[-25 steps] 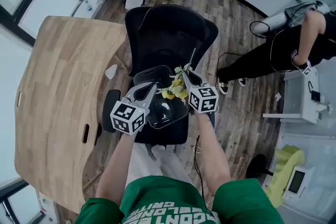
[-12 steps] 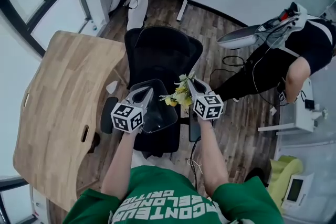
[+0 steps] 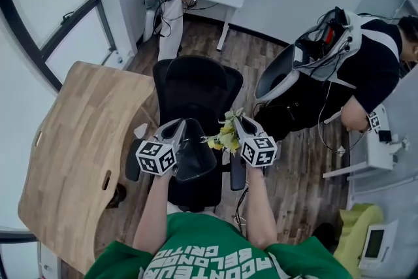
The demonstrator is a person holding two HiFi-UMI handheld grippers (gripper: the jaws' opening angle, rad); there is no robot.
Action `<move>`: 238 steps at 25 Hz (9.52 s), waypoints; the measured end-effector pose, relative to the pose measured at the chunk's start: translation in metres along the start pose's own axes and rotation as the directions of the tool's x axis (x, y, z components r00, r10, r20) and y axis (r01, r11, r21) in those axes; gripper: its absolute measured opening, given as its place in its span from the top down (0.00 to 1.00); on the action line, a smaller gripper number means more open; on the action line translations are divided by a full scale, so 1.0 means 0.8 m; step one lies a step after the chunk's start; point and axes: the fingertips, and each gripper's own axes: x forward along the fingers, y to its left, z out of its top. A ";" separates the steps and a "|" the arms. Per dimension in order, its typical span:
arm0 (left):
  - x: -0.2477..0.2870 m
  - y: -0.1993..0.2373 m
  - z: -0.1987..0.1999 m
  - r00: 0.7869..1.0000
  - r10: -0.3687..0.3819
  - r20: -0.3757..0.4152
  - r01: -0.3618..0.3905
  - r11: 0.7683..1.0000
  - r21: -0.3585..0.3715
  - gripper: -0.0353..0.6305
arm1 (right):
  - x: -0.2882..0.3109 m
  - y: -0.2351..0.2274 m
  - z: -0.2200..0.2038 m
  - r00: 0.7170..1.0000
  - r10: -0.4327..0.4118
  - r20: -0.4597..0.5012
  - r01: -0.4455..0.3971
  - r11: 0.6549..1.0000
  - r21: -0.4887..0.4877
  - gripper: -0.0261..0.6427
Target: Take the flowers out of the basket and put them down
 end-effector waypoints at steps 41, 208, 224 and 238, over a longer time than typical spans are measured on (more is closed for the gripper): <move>-0.242 0.146 0.034 0.919 0.378 0.113 -0.383 0.924 0.022 0.92 | 0.135 0.292 0.003 0.897 0.437 -0.073 -0.441 0.895 -0.065 0.88; -0.469 0.358 0.036 0.898 0.428 0.105 -0.423 0.904 -0.067 0.92 | 0.244 0.641 -0.063 0.781 0.553 -0.291 -0.596 0.799 -0.080 0.95; -0.417 0.264 0.023 0.916 0.388 0.100 -0.388 0.921 -0.017 0.92 | 0.171 0.573 -0.054 0.795 0.556 -0.242 -0.587 0.806 -0.076 0.95; -0.417 0.232 0.010 0.914 0.394 0.101 -0.396 0.918 0.002 0.92 | 0.139 0.558 -0.056 0.785 0.576 -0.227 -0.607 0.788 -0.100 0.95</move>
